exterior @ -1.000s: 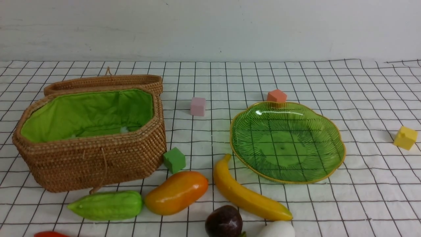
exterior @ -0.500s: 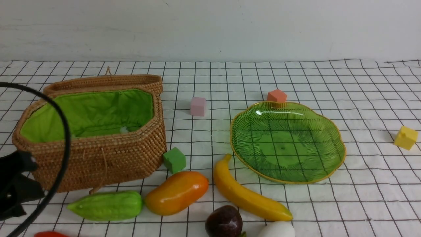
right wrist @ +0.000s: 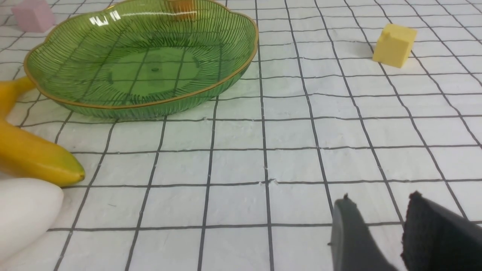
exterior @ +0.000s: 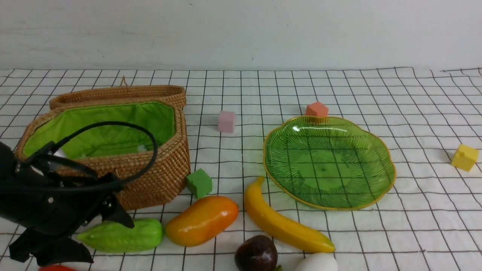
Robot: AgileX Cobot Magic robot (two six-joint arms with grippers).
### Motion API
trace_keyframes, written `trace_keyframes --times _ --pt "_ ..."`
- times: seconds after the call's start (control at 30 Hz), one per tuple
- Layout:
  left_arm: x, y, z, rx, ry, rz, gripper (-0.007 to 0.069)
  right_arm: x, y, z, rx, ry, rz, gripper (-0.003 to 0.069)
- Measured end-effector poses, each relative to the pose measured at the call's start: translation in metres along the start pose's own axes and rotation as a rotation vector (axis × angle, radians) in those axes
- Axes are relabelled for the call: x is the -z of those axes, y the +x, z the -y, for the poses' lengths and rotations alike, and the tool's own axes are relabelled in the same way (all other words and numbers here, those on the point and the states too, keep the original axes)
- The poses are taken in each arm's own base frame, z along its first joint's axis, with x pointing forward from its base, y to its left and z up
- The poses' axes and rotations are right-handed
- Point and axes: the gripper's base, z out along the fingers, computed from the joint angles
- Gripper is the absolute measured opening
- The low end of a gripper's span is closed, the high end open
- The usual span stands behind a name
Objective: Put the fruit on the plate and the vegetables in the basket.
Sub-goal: Use the left arm to grab a carrot and put it into the left basket
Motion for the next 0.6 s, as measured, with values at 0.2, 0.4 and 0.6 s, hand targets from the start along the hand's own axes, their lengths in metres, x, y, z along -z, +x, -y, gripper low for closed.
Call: trace_keyframes --times 0.2,0.4,0.6 --pt "-0.003 -0.015 0.007 0.064 -0.018 0.034 0.0631 0.0 0.0 0.0 0.0 0.0 0.0 0.0238" --pt "-0.009 -0.021 -0.003 0.151 -0.12 0.065 0.0627 0.0 0.0 0.0 0.0 0.0 0.0 0.0238" --pt "-0.013 -0.014 0.003 0.1 -0.161 0.054 0.0616 0.0 0.0 0.0 0.0 0.0 0.0 0.0238"
